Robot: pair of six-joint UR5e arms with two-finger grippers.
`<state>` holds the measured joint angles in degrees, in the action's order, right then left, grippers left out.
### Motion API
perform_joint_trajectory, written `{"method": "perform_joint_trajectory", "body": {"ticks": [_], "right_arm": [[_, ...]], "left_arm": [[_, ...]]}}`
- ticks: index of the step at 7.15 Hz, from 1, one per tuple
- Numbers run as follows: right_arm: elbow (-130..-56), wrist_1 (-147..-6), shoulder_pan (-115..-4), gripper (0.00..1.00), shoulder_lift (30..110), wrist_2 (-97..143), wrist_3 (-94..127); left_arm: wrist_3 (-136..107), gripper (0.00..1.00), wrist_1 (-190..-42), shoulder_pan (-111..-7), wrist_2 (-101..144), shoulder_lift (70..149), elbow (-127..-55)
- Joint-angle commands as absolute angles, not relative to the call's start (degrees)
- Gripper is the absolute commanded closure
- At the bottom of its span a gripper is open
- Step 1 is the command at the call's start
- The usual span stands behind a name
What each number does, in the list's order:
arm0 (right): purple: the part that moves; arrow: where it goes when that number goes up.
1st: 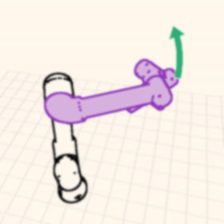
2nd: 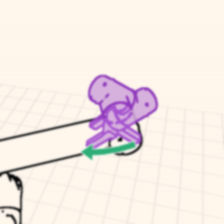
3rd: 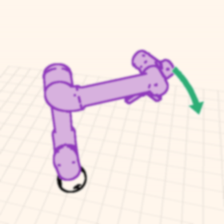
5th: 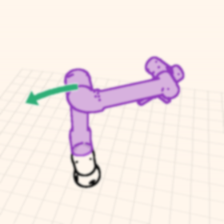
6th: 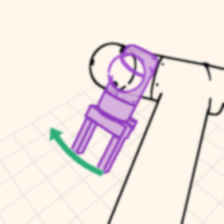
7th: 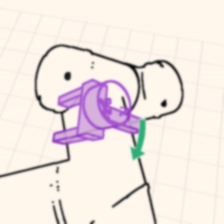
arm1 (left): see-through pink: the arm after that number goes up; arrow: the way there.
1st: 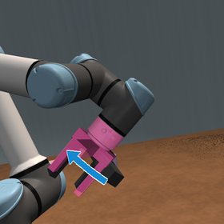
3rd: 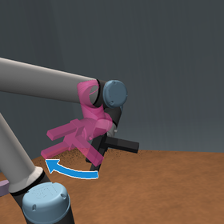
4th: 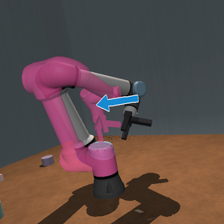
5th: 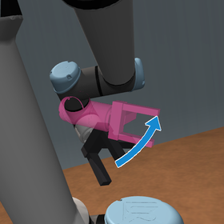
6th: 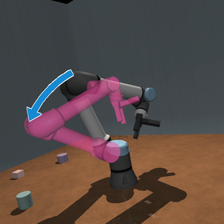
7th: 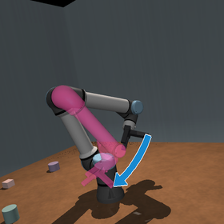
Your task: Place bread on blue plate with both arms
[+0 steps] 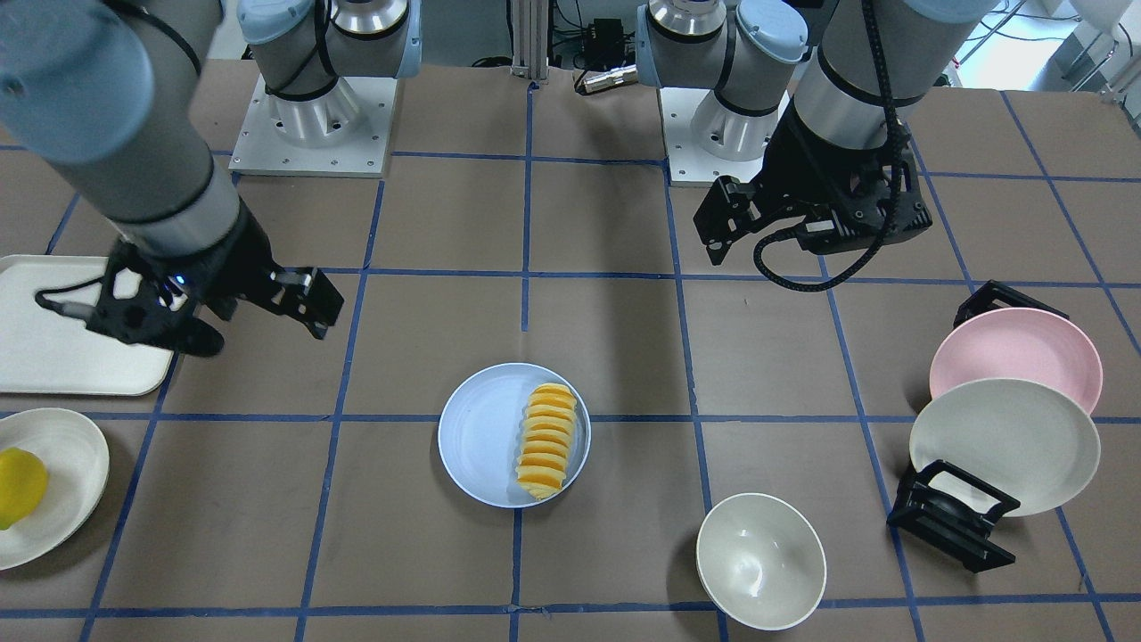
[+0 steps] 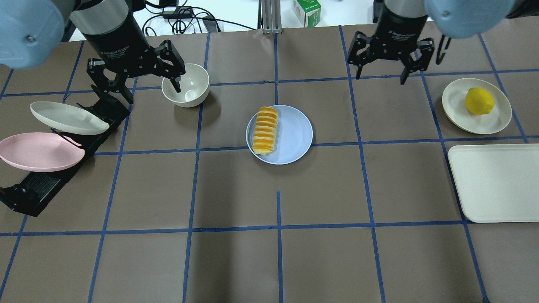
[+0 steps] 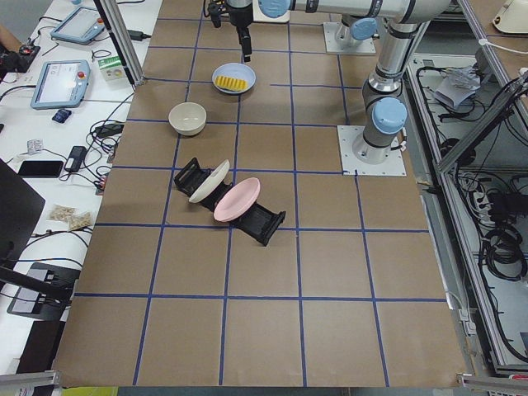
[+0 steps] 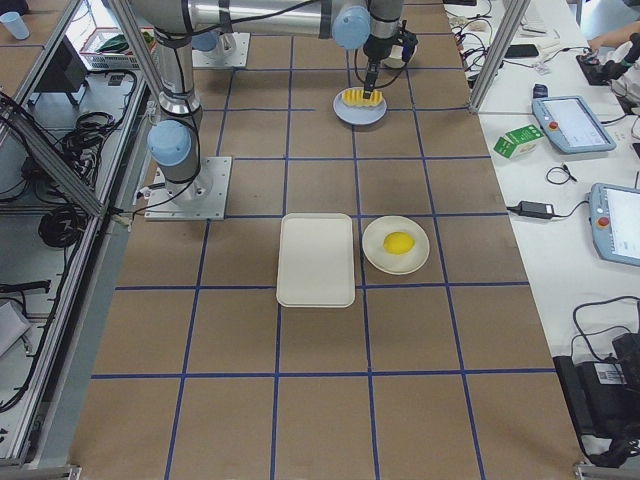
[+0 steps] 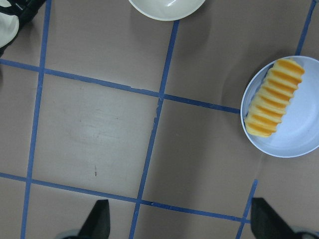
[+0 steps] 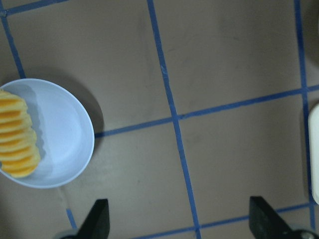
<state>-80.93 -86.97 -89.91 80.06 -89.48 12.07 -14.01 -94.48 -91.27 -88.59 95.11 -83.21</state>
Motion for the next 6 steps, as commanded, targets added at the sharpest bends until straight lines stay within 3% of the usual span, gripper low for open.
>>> {"method": "perform_joint_trajectory", "body": {"ticks": [1, 6], "right_arm": [[-80.9, -81.0, -89.0, 0.0, 86.5, -88.6, 10.9], [-80.8, -79.9, -89.6, 0.0, 86.7, -88.4, 10.7]], "left_arm": [[-13.8, 0.0, -94.6, -91.2, -88.7, 95.2, -83.2], [-4.0, 0.0, -94.9, -91.3, -88.6, 96.3, -82.7]]}}
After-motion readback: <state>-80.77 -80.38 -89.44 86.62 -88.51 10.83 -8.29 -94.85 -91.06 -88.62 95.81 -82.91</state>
